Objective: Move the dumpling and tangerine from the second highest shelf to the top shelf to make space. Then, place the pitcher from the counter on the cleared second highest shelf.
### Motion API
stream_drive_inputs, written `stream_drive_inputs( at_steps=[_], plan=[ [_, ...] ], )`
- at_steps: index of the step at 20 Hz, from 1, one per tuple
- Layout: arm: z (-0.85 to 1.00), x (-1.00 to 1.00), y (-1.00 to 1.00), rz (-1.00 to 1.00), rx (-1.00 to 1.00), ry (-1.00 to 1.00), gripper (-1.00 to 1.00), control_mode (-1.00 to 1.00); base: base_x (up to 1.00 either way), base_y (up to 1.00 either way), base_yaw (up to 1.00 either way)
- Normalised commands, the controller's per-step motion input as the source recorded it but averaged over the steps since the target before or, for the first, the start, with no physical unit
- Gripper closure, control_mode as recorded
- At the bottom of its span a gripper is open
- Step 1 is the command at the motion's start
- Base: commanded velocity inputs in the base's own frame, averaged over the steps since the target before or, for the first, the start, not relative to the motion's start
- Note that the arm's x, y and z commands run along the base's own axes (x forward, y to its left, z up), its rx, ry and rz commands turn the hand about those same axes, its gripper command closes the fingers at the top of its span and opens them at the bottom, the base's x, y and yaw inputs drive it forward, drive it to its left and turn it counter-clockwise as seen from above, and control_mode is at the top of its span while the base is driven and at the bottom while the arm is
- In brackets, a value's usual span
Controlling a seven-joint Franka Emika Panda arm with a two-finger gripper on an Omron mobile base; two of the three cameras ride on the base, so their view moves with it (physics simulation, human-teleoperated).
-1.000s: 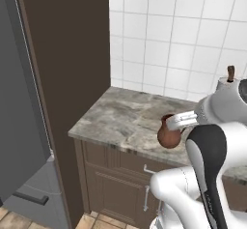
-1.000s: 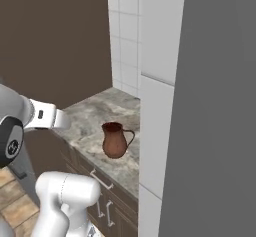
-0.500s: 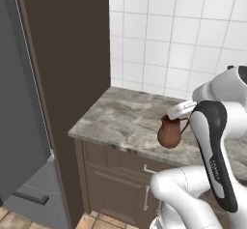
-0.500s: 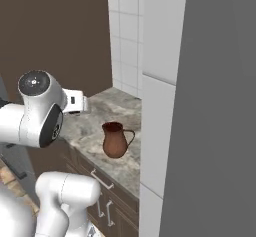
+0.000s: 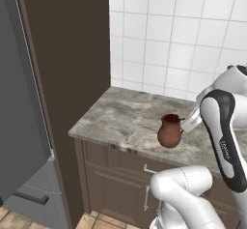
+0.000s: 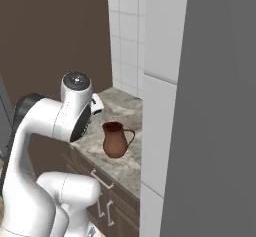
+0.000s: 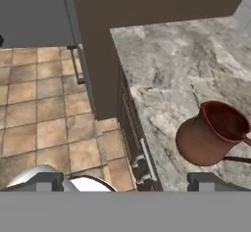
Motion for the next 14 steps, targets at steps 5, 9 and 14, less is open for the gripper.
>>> stream_drive_inputs(
  at_steps=[5, 9, 14],
  plan=[
    [-0.4, 0.13, -0.31, 0.38, -0.19, 0.17, -1.0, -1.0, 0.0, 0.0, 0.0],
    [-0.38, 0.12, -0.47, 0.39, -0.15, 0.05, -1.0, -1.0, 0.0, 0.0, 0.0],
    [-0.38, 0.32, -0.4, 0.21, -0.06, 0.0, -1.0, -1.0, 0.0, 0.0, 0.0]
  ],
)
